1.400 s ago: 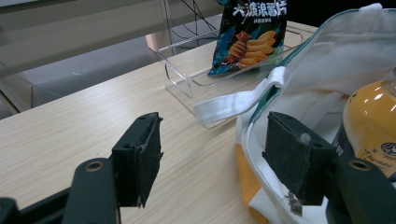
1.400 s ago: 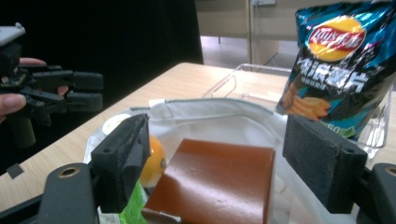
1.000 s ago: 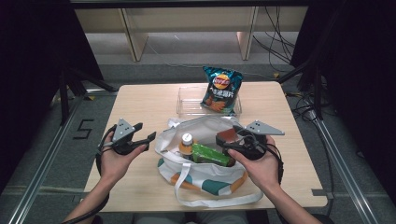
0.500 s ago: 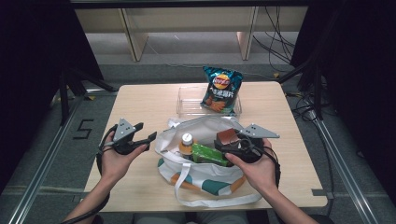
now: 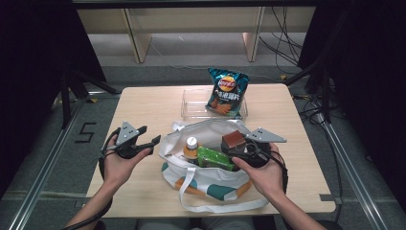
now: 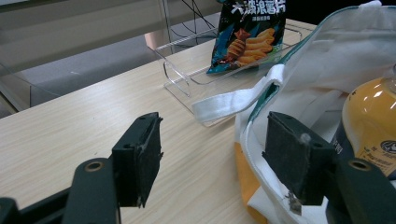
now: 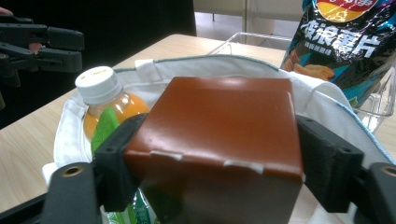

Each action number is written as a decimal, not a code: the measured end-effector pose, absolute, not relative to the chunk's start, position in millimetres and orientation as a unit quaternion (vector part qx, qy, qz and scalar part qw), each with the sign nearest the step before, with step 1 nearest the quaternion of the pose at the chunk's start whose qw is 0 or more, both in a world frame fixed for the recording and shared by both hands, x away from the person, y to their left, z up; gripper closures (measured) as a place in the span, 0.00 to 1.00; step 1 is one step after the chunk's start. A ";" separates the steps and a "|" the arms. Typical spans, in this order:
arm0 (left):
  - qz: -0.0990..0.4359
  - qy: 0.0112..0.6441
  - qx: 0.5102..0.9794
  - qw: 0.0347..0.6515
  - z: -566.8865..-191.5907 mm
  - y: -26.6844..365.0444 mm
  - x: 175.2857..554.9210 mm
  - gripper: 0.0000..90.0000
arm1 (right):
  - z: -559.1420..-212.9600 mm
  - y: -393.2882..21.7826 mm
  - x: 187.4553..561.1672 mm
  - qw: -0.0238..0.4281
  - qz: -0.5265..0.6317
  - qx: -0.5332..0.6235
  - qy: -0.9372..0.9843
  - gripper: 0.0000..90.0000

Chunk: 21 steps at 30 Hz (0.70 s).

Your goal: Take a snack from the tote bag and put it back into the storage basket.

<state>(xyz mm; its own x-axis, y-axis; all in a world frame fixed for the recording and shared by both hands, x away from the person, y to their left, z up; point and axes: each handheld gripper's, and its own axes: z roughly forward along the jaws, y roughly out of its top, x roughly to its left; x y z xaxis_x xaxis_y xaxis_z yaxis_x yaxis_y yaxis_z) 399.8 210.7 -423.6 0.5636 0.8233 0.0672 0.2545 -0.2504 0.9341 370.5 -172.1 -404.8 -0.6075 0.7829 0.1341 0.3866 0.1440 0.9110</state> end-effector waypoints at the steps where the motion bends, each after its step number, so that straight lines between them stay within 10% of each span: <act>1: 0.291 0.368 0.736 0.488 -423.1 210.8 399.2 0.39 | -403.7 -171.2 368.5 0.179 0.515 0.408 0.732 0.33; 21: 0.292 0.368 0.736 0.487 -423.0 211.3 399.0 0.39 | -399.4 -182.7 369.5 0.211 0.519 0.395 0.728 0.43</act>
